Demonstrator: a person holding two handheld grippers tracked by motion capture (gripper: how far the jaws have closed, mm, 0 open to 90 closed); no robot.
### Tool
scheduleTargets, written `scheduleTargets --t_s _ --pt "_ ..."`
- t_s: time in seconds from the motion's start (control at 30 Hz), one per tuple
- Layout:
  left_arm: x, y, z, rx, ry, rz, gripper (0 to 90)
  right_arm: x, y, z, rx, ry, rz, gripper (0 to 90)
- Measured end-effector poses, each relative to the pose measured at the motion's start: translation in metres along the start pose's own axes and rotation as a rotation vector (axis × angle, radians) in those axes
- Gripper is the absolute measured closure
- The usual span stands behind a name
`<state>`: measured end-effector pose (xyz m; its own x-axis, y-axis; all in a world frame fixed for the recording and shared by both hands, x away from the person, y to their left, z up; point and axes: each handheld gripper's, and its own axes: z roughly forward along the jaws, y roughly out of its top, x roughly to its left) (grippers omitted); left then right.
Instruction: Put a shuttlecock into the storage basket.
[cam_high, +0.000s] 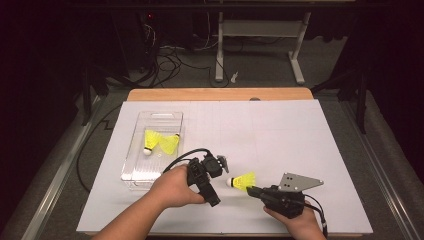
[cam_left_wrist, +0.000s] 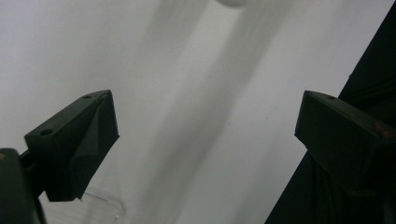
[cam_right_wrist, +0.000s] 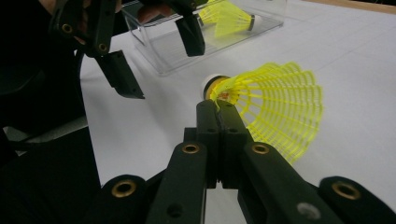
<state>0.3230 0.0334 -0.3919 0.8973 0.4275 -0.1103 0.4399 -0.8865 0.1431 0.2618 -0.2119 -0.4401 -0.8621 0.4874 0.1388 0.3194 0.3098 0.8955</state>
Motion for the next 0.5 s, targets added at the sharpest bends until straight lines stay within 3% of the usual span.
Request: scheduleTargets --t_s 0.3,0.5 --pt "-0.0041 0.0029 0.0014 0.005 0.003 0.026 7.9 0.0034 0.0004 0.0035 0.0 0.031 0.0 90.0" --pt "-0.0086 0.0072 -0.0016 0.004 0.002 0.052 13.5 0.0055 0.0009 0.0054 0.0 0.058 -0.002 90.0"
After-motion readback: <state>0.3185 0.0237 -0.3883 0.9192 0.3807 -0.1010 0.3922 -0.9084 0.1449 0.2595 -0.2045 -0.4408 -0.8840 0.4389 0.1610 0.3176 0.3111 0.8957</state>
